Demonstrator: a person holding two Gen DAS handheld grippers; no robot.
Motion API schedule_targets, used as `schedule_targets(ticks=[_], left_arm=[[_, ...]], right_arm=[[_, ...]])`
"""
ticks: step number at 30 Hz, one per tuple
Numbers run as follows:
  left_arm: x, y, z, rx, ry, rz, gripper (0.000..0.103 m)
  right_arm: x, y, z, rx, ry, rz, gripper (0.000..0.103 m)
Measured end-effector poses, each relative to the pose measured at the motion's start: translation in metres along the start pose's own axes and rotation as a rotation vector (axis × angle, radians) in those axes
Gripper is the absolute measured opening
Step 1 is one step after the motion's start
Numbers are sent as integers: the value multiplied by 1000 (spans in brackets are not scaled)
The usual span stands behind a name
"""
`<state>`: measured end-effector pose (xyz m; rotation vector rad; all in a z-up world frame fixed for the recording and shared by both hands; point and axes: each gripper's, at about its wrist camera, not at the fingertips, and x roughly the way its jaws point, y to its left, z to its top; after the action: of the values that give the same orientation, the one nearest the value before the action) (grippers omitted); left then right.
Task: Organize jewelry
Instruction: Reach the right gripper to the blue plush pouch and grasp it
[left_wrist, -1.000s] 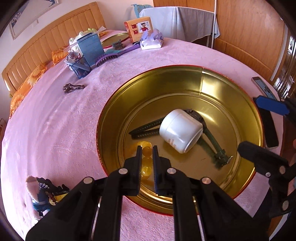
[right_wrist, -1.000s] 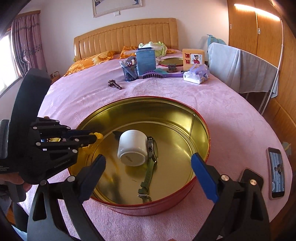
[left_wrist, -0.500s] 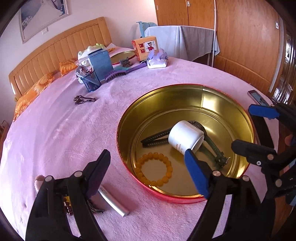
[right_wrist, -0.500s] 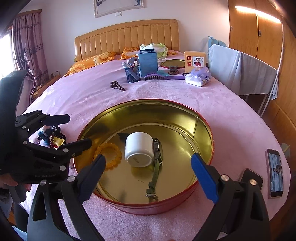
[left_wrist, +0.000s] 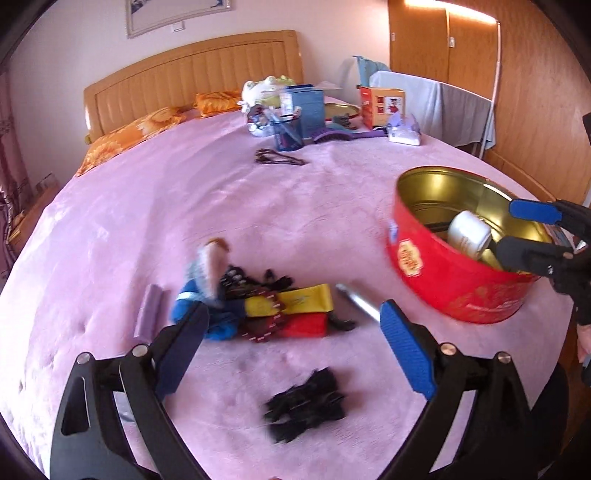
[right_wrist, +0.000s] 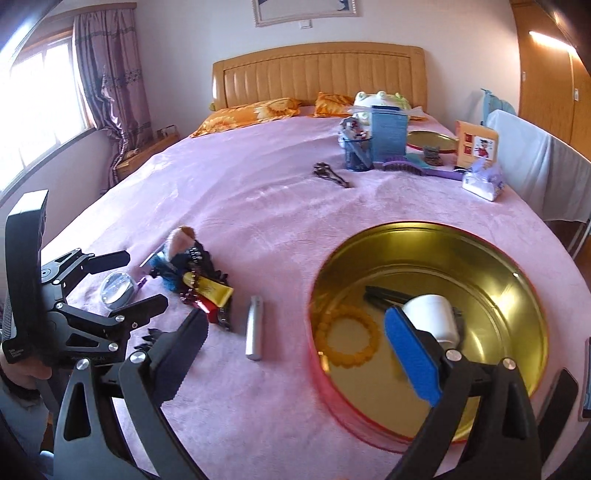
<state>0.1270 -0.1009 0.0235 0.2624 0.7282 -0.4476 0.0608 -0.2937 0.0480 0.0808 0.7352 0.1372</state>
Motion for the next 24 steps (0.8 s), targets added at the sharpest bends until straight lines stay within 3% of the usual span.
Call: schedule_targets(ticks=[7, 15, 22, 23, 24], left_arm=[[0, 80, -39, 0, 45, 150, 91], [-9, 159, -65, -168, 10, 125, 91], [-9, 178, -76, -222, -6, 102, 91], [-9, 179, -76, -228, -8, 97, 91], [-8, 180, -77, -233, -9, 94, 91]], right_arm=[[66, 96, 13, -114, 88, 100, 98], [137, 164, 31, -113, 163, 124, 98], [187, 185, 39, -88, 226, 35, 97], [193, 184, 39, -74, 236, 39, 96], [197, 185, 38, -69, 243, 44, 70]])
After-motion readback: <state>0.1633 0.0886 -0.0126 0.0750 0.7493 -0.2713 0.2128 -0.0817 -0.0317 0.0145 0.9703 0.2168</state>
